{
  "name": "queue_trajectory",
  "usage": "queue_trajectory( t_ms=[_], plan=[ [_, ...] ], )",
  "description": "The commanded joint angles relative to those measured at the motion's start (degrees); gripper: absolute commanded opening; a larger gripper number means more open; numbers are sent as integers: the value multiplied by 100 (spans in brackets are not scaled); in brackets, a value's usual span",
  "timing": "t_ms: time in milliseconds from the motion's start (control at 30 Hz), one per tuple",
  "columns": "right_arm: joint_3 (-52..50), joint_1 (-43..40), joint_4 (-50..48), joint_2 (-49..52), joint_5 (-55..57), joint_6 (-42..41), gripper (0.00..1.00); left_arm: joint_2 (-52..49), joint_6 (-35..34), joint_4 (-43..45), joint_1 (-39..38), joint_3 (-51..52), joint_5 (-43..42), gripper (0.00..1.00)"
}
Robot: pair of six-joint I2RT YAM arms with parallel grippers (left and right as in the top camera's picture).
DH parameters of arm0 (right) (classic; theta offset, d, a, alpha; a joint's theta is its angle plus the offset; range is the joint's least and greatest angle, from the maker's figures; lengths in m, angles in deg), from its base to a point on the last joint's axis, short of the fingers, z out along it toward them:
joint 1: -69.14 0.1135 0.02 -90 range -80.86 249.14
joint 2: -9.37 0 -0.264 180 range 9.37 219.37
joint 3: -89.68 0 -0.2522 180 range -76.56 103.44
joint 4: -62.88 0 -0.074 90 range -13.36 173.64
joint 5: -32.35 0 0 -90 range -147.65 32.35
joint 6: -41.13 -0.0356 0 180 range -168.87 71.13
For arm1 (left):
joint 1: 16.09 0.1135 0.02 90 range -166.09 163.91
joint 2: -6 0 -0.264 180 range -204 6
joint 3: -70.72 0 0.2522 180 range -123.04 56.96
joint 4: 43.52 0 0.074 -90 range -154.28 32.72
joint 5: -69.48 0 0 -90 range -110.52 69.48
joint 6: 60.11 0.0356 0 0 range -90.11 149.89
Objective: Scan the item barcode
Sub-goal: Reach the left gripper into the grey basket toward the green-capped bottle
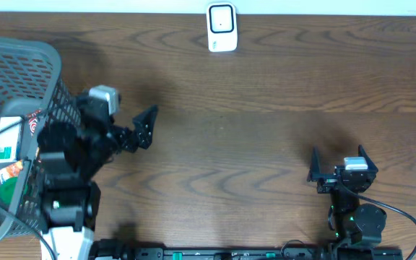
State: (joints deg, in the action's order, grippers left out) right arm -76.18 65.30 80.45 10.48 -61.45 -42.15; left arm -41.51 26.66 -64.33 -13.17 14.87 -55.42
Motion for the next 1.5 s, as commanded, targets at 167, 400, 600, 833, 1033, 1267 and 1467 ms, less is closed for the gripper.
queue_trajectory(
  t_ms=[167, 400, 600, 833, 1033, 1267, 1467],
  plan=[
    [-7, 52, 24, -7, 31, 63, 99, -1025, -481, 334, 24, -308, -2861, 93],
    [-7, 52, 24, -7, 31, 63, 99, -1095, -1237, 1021, 133, -1222, -3069, 93],
    [-7, 52, 24, -7, 31, 63, 99, -1355, -1604, -885, 1600, -3101, -1755, 93],
    [-7, 52, 24, -7, 31, 63, 99, -1897, -2004, -1982, 3189, -4105, -184, 93],
    [-7, 52, 24, -7, 31, 63, 99, -1945, -2468, -3853, 3543, -4105, 3783, 93],
    [-7, 52, 24, -7, 31, 63, 99, -1958, -2476, -4697, 3543, -4065, 4734, 93],
    [-7, 52, 24, -7, 31, 63, 99, -2297, -3067, -5077, 3567, -3963, 4763, 93]
  ],
)
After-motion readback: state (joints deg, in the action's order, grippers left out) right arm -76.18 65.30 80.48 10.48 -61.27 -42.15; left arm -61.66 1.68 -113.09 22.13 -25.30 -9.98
